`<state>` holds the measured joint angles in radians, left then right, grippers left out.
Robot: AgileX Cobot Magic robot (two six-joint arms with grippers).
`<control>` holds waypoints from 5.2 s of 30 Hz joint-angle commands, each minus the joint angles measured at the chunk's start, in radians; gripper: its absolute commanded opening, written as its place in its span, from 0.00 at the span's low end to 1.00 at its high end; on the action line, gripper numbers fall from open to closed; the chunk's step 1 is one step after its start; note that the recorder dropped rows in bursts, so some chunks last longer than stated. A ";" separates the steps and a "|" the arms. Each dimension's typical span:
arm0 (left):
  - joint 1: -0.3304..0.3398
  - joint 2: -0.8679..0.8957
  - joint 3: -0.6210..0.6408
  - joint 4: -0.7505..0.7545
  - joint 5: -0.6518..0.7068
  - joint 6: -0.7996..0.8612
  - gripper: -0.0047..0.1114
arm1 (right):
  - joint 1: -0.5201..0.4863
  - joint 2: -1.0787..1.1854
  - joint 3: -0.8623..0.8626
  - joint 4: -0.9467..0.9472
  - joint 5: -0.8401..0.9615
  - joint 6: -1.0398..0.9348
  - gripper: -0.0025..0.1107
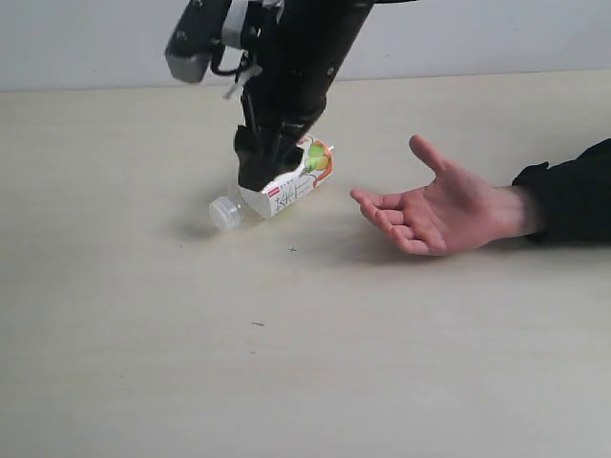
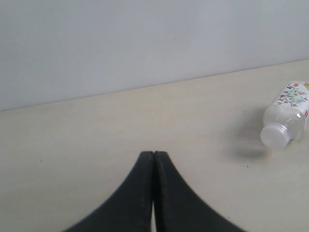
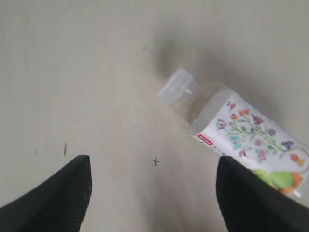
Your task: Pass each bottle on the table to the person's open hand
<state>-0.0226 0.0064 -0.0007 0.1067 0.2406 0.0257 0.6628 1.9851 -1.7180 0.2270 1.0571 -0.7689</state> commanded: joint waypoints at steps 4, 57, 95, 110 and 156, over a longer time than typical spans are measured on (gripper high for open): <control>0.002 -0.006 0.001 -0.006 0.004 -0.002 0.05 | 0.001 -0.009 -0.056 -0.337 -0.147 1.019 0.63; -0.047 -0.006 0.001 -0.006 0.006 -0.002 0.05 | 0.022 0.342 -0.054 -0.506 -0.364 2.421 0.71; -0.047 -0.006 0.001 -0.006 0.006 -0.002 0.05 | -0.070 0.055 -0.277 -0.332 0.018 1.347 0.02; -0.047 -0.006 0.001 -0.006 0.006 -0.002 0.05 | -0.150 -0.020 -0.213 -0.332 0.164 1.013 0.02; -0.047 -0.006 0.001 -0.006 0.006 -0.002 0.05 | -0.247 -0.125 0.502 -0.317 -0.259 0.900 0.67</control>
<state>-0.0631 0.0064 -0.0007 0.1067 0.2465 0.0257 0.4216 1.8831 -1.2149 -0.0572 0.7985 0.1268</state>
